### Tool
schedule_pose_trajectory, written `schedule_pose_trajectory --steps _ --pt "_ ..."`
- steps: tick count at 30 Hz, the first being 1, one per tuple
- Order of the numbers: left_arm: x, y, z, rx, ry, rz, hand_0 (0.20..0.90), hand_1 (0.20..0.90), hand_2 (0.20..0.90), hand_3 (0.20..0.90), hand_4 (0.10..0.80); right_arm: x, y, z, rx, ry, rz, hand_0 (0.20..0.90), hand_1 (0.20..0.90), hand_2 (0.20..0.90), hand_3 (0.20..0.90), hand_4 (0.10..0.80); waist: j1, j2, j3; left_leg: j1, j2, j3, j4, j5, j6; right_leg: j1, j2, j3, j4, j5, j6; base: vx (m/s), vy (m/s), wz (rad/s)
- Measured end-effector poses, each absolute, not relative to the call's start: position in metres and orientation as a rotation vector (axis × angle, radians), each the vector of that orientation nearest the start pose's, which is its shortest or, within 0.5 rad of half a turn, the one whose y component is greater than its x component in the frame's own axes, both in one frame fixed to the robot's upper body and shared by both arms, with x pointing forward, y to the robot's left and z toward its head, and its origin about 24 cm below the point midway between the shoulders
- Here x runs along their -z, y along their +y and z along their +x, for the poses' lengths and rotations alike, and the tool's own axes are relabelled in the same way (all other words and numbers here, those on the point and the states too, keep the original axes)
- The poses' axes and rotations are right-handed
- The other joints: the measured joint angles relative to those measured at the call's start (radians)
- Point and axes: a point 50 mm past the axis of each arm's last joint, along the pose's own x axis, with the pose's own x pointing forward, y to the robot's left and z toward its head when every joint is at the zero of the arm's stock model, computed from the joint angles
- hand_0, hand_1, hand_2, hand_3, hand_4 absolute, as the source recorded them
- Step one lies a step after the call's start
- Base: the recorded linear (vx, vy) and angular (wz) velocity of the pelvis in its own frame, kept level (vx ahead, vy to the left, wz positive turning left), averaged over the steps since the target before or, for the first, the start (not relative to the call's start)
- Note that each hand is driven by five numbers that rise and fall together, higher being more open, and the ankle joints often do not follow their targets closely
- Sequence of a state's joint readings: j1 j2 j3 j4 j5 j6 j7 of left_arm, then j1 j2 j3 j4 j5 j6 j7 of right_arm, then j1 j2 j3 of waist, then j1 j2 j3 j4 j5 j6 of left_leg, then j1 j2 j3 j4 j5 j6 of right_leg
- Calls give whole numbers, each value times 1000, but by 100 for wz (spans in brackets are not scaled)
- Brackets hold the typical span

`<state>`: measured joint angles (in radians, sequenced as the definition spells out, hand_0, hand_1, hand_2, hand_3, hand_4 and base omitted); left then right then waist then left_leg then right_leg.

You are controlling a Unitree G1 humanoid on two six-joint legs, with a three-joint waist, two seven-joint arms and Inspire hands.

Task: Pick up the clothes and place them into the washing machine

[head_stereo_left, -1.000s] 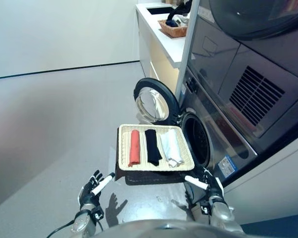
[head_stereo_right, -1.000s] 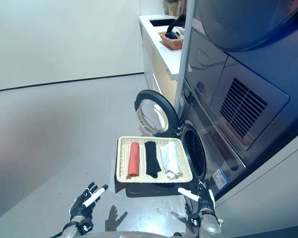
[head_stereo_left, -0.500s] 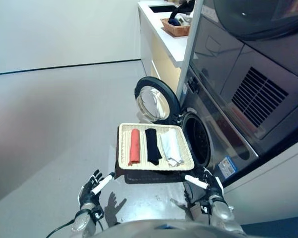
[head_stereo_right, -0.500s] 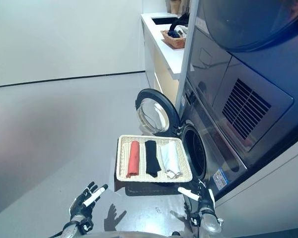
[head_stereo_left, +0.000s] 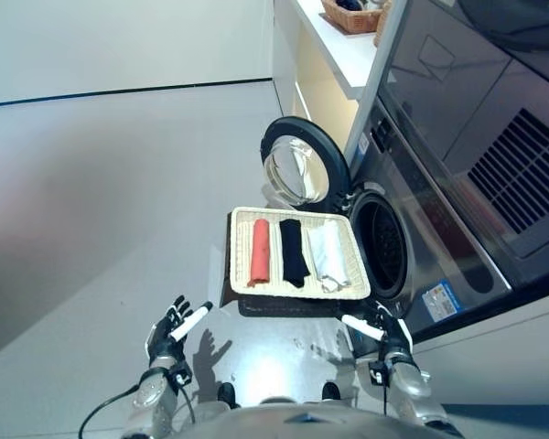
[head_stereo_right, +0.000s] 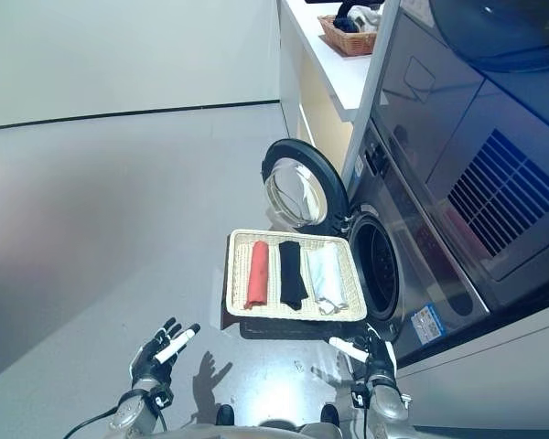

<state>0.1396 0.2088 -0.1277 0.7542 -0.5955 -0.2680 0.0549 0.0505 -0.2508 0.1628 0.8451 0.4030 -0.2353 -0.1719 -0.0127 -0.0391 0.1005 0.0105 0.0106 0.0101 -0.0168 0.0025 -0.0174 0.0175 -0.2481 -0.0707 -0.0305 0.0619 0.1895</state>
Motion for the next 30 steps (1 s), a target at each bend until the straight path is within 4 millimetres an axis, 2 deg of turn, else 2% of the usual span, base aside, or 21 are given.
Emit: schedule_pose_trajectory --steps 2,3,5,6,8,10,12,13,14,15,16,17,18,20,21,23,27,30 --pt "113 218 149 -330 604 -263 900 900 900 900 800 113 -228 164 321 653 7 900 900 900 900 800 -1 -12 7 4 -13 1 0 -8 8 -13 -13 1 46 -16 4 60 202 1" --pt "112 217 152 -326 597 -264 900 900 900 900 800 112 -229 165 329 649 12 900 900 900 900 800 -1 -18 12 2 -19 1 17 -18 21 -28 -22 3 78 -23 6 60 275 1" --pt "111 215 156 -325 592 -263 900 900 900 900 800 109 -231 170 336 634 19 900 900 900 900 800 -8 -10 28 -2 -26 10 55 -42 39 -74 -30 16 202 -23 -9 33 202 -8" --pt "111 215 156 -323 592 -261 900 900 900 900 800 109 -231 171 337 631 20 900 900 900 900 800 -9 -4 31 2 -18 6 55 -45 42 -92 -31 20 238 -19 -15 38 66 -8" --pt "109 218 158 -321 582 -245 900 900 900 900 800 110 -229 170 334 636 31 900 900 900 900 800 -13 4 35 22 -26 4 36 -34 66 -153 -42 15 332 4 -55 117 29 -11" --pt "109 224 155 -342 587 -232 900 900 900 900 800 112 -224 169 328 645 43 900 900 900 900 800 -26 6 35 32 -27 1 3 -23 79 -172 -28 -4 309 -20 -65 166 -27 -9" --pt "108 231 153 -358 588 -213 900 900 900 900 800 111 -221 171 322 639 56 900 900 900 900 800 -29 6 37 27 -25 -9 -21 -14 91 -201 8 -18 223 -24 -60 202 -51 -8" --pt "107 234 153 -374 585 -215 900 900 900 900 800 111 -221 172 323 636 57 900 900 900 900 800 -36 13 41 17 -23 -13 -20 -15 89 -205 19 -24 152 -16 -48 222 -39 -3" --pt "108 234 153 -387 583 -224 900 900 900 900 800 110 -221 173 325 635 56 900 900 900 900 800 -48 15 50 14 -21 -23 -21 -13 92 -213 28 -23 85 3 -22 210 -32 7" --pt "108 236 151 -404 584 -229 900 900 900 900 800 110 -220 174 323 634 58 900 900 900 900 800 -54 17 55 13 -18 -29 -22 -13 84 -215 35 -22 29 19 -4 177 -32 23" --pt "109 235 149 -401 589 -227 900 900 900 900 800 113 -220 168 329 649 58 900 900 900 900 800 -68 11 54 20 -19 -37 -37 -11 59 -211 38 -23 -4 16 11 160 -39 38" --pt "110 235 148 -402 593 -229 900 900 900 900 800 116 -221 162 335 672 59 900 900 900 900 800 -78 -2 52 42 -22 -42 -68 -2 39 -195 38 -18 -16 31 8 137 -52 54" --pt "111 230 148 -398 596 -239 900 900 900 900 800 118 -223 158 347 686 58 900 900 900 900 800 -89 8 54 55 -8 -46 -66 -4 24 -187 46 -19 -7 51 6 117 -72 47" --pt "113 217 148 -376 604 -266 900 900 900 900 800 120 -229 151 360 706 42 900 900 900 900 800 -86 22 54 54 18 -37 -11 -39 -1 -162 81 -23 -5 66 -12 85 -103 26" --pt "114 213 148 -363 607 -271 900 900 900 900 800 121 -230 148 360 712 39 900 900 900 900 800 -85 26 46 59 34 -41 -11 -51 -14 -148 93 -33 -6 90 -44 81 -144 11" --pt "114 209 149 -352 609 -276 900 900 900 900 800 120 -231 149 363 709 35 900 900 900 900 800 -86 26 31 73 64 -48 -51 -53 -19 -147 117 -43 -11 108 -76 109 -166 11" --pt "112 204 158 -354 594 -303 900 900 900 900 800 112 -234 165 352 662 20 900 900 900 900 800 -94 29 27 68 104 -74 -60 -48 -40 -150 154 -67 -12 97 -115 91 -148 12" --pt "109 203 166 -346 578 -300 900 900 900 900 800 104 -234 180 340 612 18 900 900 900 900 800 -106 38 27 67 119 -84 -59 -47 -43 -145 163 -91 3 72 -122 119 -155 19"
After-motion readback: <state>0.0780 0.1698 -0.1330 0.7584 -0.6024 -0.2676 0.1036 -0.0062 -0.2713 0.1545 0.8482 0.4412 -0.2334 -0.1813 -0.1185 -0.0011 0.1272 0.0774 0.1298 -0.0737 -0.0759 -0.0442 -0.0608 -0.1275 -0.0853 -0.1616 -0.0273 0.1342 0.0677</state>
